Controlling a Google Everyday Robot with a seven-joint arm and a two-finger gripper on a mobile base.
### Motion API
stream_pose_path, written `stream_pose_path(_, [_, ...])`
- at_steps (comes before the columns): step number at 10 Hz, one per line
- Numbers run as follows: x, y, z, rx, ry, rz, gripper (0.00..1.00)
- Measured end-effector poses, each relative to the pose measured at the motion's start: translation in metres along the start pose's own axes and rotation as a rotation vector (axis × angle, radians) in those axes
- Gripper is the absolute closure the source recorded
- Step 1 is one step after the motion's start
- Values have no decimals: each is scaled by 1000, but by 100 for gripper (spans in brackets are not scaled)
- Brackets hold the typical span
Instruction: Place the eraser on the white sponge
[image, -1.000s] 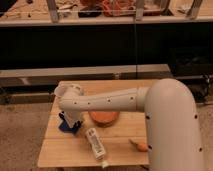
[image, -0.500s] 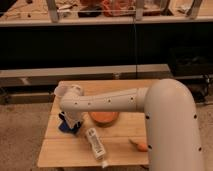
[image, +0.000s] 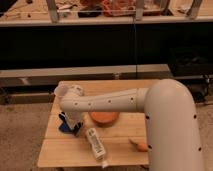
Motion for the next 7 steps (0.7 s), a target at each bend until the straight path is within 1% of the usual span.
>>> stream_pose_path(1, [-1, 1, 0, 0, -2, -2, 31])
stream_pose_path(2, [-2, 1, 1, 1, -4, -6, 24])
stream_pose_path(3, [-3, 1, 1, 2, -7, -15, 21])
stream_pose_path(7, [-5, 1, 1, -3, -15, -29, 20])
